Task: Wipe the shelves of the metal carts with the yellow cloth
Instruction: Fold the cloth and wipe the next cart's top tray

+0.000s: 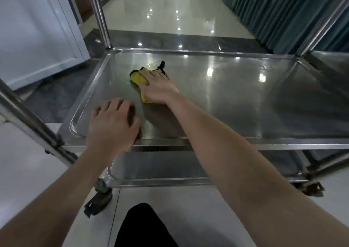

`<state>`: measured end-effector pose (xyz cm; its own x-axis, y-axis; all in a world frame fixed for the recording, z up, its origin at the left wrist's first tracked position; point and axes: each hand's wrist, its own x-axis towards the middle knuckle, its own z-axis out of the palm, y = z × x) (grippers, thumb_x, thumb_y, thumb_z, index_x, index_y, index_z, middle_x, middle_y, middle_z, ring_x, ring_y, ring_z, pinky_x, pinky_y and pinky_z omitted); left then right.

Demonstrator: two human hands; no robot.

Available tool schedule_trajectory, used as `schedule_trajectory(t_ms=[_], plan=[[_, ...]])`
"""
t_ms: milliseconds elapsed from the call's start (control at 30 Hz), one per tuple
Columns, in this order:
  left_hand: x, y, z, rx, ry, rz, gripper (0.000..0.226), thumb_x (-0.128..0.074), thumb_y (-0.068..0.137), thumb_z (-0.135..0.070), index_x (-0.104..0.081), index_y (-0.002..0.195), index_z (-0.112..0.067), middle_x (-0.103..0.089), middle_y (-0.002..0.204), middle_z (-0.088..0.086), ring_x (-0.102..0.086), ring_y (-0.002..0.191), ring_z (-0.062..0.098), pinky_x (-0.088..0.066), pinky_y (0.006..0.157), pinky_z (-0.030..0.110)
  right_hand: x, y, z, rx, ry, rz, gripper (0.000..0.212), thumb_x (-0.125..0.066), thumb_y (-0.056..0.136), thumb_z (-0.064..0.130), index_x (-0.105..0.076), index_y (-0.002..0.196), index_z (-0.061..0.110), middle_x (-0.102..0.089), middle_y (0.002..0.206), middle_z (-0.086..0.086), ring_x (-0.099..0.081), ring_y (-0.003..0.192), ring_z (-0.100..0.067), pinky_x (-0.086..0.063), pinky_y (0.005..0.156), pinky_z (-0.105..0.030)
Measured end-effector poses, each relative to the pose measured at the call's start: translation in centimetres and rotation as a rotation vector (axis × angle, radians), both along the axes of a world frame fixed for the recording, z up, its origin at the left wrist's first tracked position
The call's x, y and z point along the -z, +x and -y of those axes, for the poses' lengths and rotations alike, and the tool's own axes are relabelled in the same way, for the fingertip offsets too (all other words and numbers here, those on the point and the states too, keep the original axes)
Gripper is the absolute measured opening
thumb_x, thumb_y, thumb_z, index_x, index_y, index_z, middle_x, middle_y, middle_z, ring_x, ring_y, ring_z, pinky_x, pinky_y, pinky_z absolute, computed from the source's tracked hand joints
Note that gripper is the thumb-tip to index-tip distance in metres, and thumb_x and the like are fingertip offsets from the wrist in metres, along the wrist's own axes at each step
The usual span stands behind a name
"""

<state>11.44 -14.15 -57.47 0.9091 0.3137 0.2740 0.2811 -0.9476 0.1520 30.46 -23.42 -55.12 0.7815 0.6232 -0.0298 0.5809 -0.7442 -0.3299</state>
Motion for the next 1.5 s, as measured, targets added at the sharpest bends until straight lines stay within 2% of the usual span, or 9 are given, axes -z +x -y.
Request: schedule_trajectory(t_ms=[167, 367, 567, 700, 900, 1067, 1267, 1400, 1500], plan=[[0.3, 0.1, -0.1, -0.005, 0.001, 0.028, 0.045, -0.038, 0.097, -0.053, -0.061, 0.125, -0.027, -0.063, 0.129, 0.003, -0.059, 0.114, 0.034, -0.043, 0.104, 0.053, 0.3, 3.2, 13.1, 0.197, 0.024, 0.003, 0.064, -0.039, 0.105, 0.062, -0.032, 0.165, 0.04, -0.033, 0.173, -0.002, -0.029, 0.158, -0.028, -0.021, 0.129, -0.041], [0.5, 0.5, -0.3, -0.009, -0.015, 0.041, 0.053, -0.03, 0.096, -0.056, -0.062, 0.125, -0.025, -0.064, 0.126, 0.004, -0.059, 0.114, 0.033, -0.043, 0.106, 0.054, 0.6, 8.2, 21.0, 0.736, -0.158, 0.076, 0.081, -0.023, 0.099, 0.057, -0.018, 0.169, 0.016, -0.022, 0.174, -0.02, -0.013, 0.162, -0.039, -0.004, 0.129, -0.063], [0.8, 0.7, -0.7, -0.003, -0.014, 0.056, 0.049, -0.031, 0.096, -0.056, -0.061, 0.123, -0.029, -0.063, 0.128, 0.001, -0.058, 0.118, 0.031, -0.04, 0.107, 0.053, 0.2, 3.5, 2.4, 0.284, -0.085, 0.06, 0.071, -0.027, 0.107, 0.055, -0.021, 0.168, 0.02, -0.026, 0.171, -0.021, -0.024, 0.159, -0.037, -0.012, 0.129, -0.058], [0.9, 0.6, -0.6, 0.002, 0.008, 0.08, 0.047, -0.034, 0.096, -0.056, -0.063, 0.12, -0.028, -0.065, 0.124, 0.001, -0.059, 0.114, 0.033, -0.042, 0.103, 0.051, 0.0, -0.2, 2.3, 0.011, -0.006, -0.018, 0.062, -0.035, 0.109, 0.05, -0.025, 0.168, 0.033, -0.023, 0.176, -0.006, -0.016, 0.163, -0.027, -0.006, 0.131, -0.043], [0.7, 0.5, -0.5, 0.007, -0.034, 0.061, 0.055, -0.029, 0.093, -0.058, -0.063, 0.125, -0.027, -0.064, 0.129, 0.002, -0.059, 0.119, 0.033, -0.041, 0.105, 0.051, -0.4, 1.3, 19.8, 0.267, 0.043, -0.047, 0.058, -0.045, 0.106, 0.06, -0.03, 0.161, 0.051, -0.032, 0.171, 0.003, -0.029, 0.158, -0.026, -0.026, 0.125, -0.045], [1.1, 1.0, -0.3, -0.021, -0.013, 0.089, 0.054, -0.031, 0.092, -0.058, -0.066, 0.117, -0.025, -0.067, 0.121, 0.003, -0.06, 0.113, 0.034, -0.041, 0.101, 0.05, 0.5, 3.9, 21.6, 0.68, -0.059, 0.089, 0.072, -0.027, 0.104, 0.056, -0.025, 0.167, 0.021, -0.033, 0.169, -0.017, -0.029, 0.156, -0.038, -0.016, 0.128, -0.057], [1.5, 0.9, -0.8, 0.003, -0.004, 0.087, 0.052, -0.031, 0.095, -0.055, -0.067, 0.118, -0.025, -0.068, 0.122, 0.002, -0.06, 0.113, 0.034, -0.042, 0.099, 0.049, 0.9, -4.3, 4.2, 0.055, 0.007, 0.077, 0.062, -0.035, 0.11, 0.048, -0.028, 0.167, 0.027, -0.032, 0.172, -0.011, -0.025, 0.16, -0.03, -0.011, 0.131, -0.047], [1.3, 0.9, -0.7, 0.005, -0.02, 0.107, 0.05, -0.033, 0.095, -0.054, -0.066, 0.119, -0.026, -0.067, 0.124, 0.002, -0.061, 0.115, 0.034, -0.042, 0.1, 0.05, 0.1, -6.5, 9.8, -0.164, 0.118, -0.058, 0.057, -0.056, 0.108, 0.047, -0.039, 0.161, 0.043, -0.041, 0.167, 0.004, -0.03, 0.156, -0.015, -0.013, 0.125, -0.025], [1.1, 0.9, -0.7, 0.004, -0.041, 0.093, 0.053, -0.029, 0.094, -0.056, -0.065, 0.12, -0.026, -0.067, 0.125, 0.003, -0.06, 0.116, 0.033, -0.042, 0.103, 0.052, -1.1, -5.0, 17.9, -0.013, 0.157, -0.159, 0.057, -0.064, 0.105, 0.046, -0.042, 0.157, 0.054, -0.043, 0.161, 0.014, -0.038, 0.149, -0.009, -0.026, 0.119, -0.025]])
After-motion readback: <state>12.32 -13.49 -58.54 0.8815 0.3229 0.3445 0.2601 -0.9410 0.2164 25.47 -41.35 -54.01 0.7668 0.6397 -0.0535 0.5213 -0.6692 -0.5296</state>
